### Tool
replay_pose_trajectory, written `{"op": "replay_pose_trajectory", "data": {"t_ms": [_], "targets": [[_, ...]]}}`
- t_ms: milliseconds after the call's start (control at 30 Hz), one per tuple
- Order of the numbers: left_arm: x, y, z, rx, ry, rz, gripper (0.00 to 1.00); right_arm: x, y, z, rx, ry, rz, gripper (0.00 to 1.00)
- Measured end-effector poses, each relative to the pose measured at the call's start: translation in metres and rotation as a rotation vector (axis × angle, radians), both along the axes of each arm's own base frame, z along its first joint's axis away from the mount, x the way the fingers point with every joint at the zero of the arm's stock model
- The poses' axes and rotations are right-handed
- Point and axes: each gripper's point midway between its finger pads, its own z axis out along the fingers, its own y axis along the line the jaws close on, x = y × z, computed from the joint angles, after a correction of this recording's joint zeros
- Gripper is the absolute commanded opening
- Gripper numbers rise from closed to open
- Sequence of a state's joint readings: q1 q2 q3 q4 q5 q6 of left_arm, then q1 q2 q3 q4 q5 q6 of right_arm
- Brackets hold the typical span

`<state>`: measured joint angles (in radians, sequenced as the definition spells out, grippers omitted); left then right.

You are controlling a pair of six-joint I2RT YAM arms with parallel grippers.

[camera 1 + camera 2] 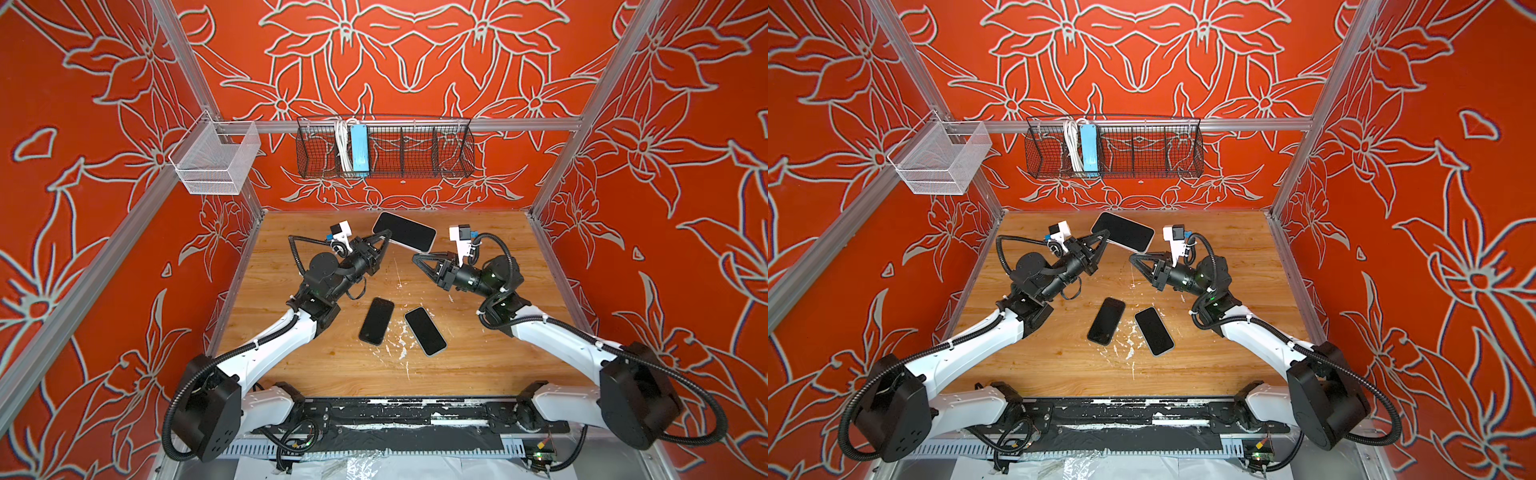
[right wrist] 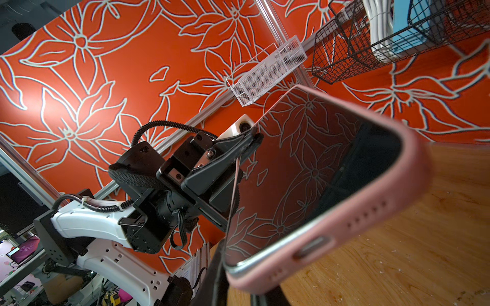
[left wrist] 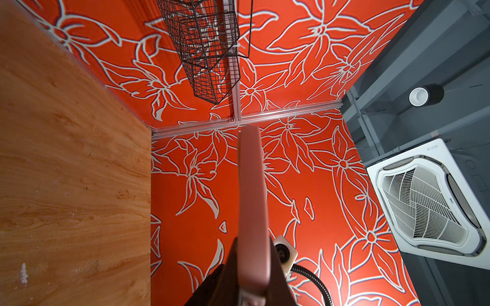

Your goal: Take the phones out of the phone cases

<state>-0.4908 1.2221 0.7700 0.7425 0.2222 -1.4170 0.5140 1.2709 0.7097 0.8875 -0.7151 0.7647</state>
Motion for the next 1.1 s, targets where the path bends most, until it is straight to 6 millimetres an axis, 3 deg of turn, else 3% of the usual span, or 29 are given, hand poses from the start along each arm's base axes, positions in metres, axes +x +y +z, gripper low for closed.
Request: {"op": "replay_pose_trajectory", "data": {"t_ms": [700, 1100], "targets": [[-0.001, -0.001, 0.001, -0.01, 0.001, -0.008, 0.0, 0.002, -0.002, 0.004, 0.021, 0.002, -0.002, 0.16], [0.0, 0.001, 0.004, -0.019, -0.003, 0.0, 0.0, 0.007, 0.0, 0.011, 0.042, -0.002, 0.02, 0.21]]}}
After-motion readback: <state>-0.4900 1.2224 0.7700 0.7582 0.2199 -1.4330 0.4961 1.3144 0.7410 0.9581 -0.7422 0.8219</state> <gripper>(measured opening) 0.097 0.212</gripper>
